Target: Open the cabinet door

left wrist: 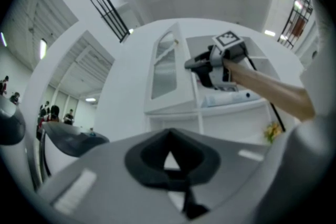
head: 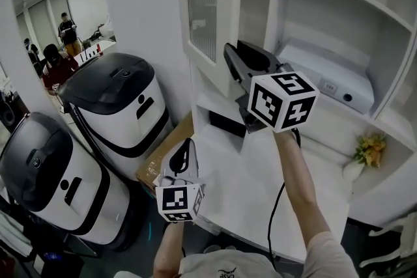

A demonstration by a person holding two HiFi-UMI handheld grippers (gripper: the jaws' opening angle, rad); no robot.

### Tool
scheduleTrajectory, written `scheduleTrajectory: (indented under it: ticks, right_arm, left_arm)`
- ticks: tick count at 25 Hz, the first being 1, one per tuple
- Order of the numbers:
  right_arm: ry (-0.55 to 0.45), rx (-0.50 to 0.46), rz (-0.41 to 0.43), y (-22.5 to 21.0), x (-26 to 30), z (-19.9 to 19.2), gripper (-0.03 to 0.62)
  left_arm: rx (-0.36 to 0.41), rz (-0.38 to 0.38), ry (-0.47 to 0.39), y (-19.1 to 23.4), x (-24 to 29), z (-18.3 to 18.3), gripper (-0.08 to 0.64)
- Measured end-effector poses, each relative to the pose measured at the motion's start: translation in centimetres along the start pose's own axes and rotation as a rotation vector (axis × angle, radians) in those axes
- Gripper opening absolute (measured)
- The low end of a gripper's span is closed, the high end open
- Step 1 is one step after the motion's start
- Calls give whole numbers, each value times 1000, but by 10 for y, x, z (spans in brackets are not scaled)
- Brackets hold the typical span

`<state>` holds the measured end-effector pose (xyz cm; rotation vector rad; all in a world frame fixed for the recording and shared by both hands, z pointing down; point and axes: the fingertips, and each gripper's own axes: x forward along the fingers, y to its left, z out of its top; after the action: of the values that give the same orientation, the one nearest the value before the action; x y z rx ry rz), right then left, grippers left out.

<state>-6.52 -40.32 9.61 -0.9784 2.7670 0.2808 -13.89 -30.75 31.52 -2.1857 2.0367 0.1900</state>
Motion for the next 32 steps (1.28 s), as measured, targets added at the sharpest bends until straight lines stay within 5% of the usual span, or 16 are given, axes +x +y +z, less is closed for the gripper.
scheduleTrajectory:
  ticks: [11,32]
  right_arm:
    - [-8,-19,22,58,15,2,75]
    - [-13,-65,4,189,123,-8,92]
  left_arm:
    - [38,137,-23,45,-17,10,6]
    - [78,215,-56,208,-73,31,6]
